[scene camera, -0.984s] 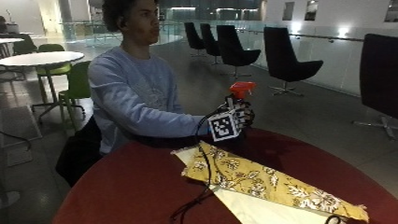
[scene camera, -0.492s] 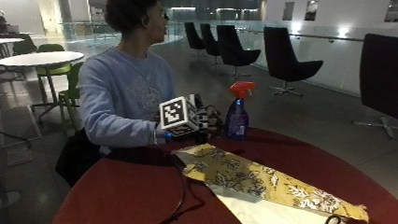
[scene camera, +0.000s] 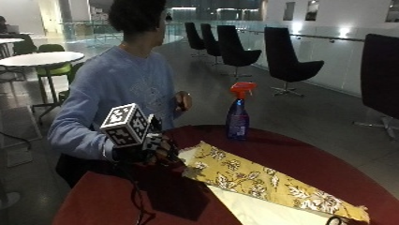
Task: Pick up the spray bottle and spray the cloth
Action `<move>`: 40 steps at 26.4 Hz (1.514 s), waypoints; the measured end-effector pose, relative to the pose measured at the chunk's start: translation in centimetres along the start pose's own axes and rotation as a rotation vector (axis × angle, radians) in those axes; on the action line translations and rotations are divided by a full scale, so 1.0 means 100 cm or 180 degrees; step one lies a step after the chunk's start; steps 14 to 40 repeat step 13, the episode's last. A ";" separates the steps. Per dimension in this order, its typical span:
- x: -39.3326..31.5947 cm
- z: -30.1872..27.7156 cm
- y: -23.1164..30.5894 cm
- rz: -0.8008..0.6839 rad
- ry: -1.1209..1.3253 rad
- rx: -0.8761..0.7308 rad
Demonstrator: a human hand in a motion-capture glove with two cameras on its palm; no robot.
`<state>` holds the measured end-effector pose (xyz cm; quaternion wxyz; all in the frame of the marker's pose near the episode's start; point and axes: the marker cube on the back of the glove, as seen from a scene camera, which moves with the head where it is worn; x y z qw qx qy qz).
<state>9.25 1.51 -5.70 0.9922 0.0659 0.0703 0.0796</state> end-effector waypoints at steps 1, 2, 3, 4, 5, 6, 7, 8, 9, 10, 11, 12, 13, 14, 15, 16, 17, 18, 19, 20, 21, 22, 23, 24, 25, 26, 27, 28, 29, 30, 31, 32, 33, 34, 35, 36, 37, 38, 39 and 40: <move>0.003 0.000 0.003 0.0012 0.0030 -0.0015; 0.005 0.000 0.005 0.0019 0.0052 -0.0025; 0.006 0.000 0.006 0.0020 0.0072 -0.0033; 0.007 0.000 0.007 0.0017 0.0088 -0.0038; 0.008 0.000 0.008 0.0014 0.0100 -0.0039; 0.008 0.000 0.008 0.0012 0.0107 -0.0038; 0.008 0.000 0.008 0.0010 0.0109 -0.0034; 0.008 0.000 0.008 0.0010 0.0108 -0.0028; 0.008 0.000 0.008 0.0012 0.0106 -0.0021; 0.008 -0.001 0.008 0.0014 0.0104 -0.0014; 0.008 -0.001 0.008 0.0017 0.0100 -0.0008; 0.008 0.000 0.008 0.0020 0.0097 -0.0004; 0.008 0.000 0.008 0.0021 0.0095 -0.0002; 0.008 0.000 0.008 0.0021 0.0095 -0.0002; 0.008 0.000 0.008 0.0021 0.0095 -0.0002; 0.008 0.000 0.008 0.0021 0.0095 -0.0002; 0.008 0.000 0.008 0.0021 0.0095 -0.0002; 0.008 0.000 0.008 0.0021 0.0095 -0.0002; 0.008 0.000 0.008 0.0021 0.0095 -0.0002; 0.008 0.000 0.008 0.0021 0.0095 -0.0002; 0.008 0.000 0.008 0.0021 0.0095 -0.0002; 0.008 0.000 0.008 0.0021 0.0095 -0.0002; 0.008 0.000 0.008 0.0021 0.0095 -0.0002; 0.008 0.000 0.008 0.0021 0.0095 -0.0002; 0.008 0.000 0.008 0.0021 0.0095 -0.0002; 0.008 0.000 0.008 0.0021 0.0095 -0.0002; 0.008 0.000 0.008 0.0021 0.0095 -0.0002; 0.008 0.000 0.008 0.0021 0.0095 -0.0002; 0.008 0.000 0.008 0.0021 0.0095 -0.0002; 0.008 0.000 0.008 0.0021 0.0095 -0.0002; 0.008 0.000 0.008 0.0021 0.0095 -0.0002; 0.008 0.000 0.008 0.0021 0.0095 -0.0002; 0.008 0.000 0.008 0.0021 0.0095 -0.0002; 0.008 0.000 0.008 0.0021 0.0095 -0.0002; 0.008 0.000 0.008 0.0021 0.0095 -0.0002; 0.008 0.000 0.008 0.0021 0.0095 -0.0002; 0.008 0.000 0.008 0.0021 0.0095 -0.0002; 0.008 0.000 0.008 0.0021 0.0095 -0.0002; 0.008 0.000 0.008 0.0021 0.0095 -0.0002; 0.008 0.000 0.008 0.0021 0.0095 -0.0002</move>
